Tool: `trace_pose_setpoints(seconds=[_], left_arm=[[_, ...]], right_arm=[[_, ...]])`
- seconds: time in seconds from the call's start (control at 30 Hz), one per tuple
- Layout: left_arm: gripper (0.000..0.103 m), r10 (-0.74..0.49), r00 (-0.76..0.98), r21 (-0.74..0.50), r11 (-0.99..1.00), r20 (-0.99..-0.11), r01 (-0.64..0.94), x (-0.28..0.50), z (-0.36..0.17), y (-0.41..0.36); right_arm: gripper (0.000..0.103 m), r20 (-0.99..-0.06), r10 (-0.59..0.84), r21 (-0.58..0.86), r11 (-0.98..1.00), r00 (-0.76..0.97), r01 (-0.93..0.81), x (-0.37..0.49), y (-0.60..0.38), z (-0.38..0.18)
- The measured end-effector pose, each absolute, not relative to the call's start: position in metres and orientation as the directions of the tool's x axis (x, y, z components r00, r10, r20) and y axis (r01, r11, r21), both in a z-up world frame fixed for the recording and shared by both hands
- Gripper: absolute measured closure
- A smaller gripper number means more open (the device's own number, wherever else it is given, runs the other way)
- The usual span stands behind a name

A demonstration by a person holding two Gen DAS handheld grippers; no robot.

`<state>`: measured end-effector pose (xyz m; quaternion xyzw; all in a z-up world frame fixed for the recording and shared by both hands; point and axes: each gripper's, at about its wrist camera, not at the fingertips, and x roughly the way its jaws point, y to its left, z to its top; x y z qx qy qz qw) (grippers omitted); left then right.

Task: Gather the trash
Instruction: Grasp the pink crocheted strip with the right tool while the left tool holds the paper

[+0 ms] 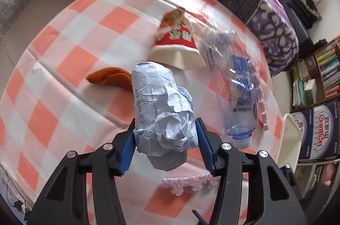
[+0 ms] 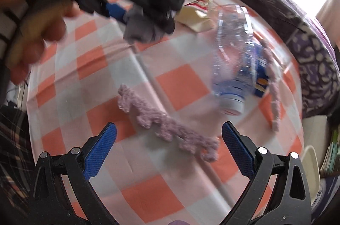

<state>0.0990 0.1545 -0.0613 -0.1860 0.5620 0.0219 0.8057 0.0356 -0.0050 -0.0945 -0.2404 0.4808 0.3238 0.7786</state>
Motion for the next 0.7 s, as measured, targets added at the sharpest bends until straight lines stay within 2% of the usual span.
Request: trace_pose_setpoints(seconds=[0.13, 0.2, 0.33, 0.37, 0.4, 0.47, 0.7], left_arm=[[0.05, -0.169, 0.41, -0.298, 0.915, -0.896, -0.273, 0.085, -0.044, 0.177], [0.05, -0.172, 0.425, -0.31, 0.909, -0.889, -0.279, 0.08, -0.038, 0.183], [0.05, -0.172, 0.437, -0.314, 0.908, -0.883, -0.278, 0.074, -0.032, 0.191], [0.05, -0.17, 0.438, -0.314, 0.908, -0.883, -0.279, 0.073, -0.032, 0.193], [0.05, -0.17, 0.437, -0.313, 0.907, -0.883, -0.281, 0.072, -0.032, 0.195], [0.05, -0.166, 0.437, -0.313, 0.905, -0.884, -0.29, 0.07, -0.033, 0.199], [0.05, -0.135, 0.456, -0.295, 0.907, -0.88, -0.301, 0.067, -0.031, 0.205]], right_arm=[[0.009, -0.916, 0.262, -0.062, 0.655, 0.303, -0.753, 0.037, 0.008, -0.106], [0.02, -0.925, 0.247, -0.063, 0.651, 0.289, -0.757, 0.039, 0.013, -0.112], [0.035, -0.929, 0.262, -0.024, 0.661, 0.26, -0.75, 0.043, 0.016, -0.118], [0.048, -0.927, 0.265, -0.024, 0.663, 0.264, -0.748, 0.043, 0.017, -0.116], [0.067, -0.926, 0.273, -0.015, 0.666, 0.262, -0.745, 0.045, 0.017, -0.114], [0.075, -0.925, 0.278, 0.0, 0.681, 0.259, -0.732, 0.049, 0.018, -0.112], [0.078, -0.904, 0.297, 0.017, 0.744, 0.307, -0.668, 0.055, 0.021, -0.101]])
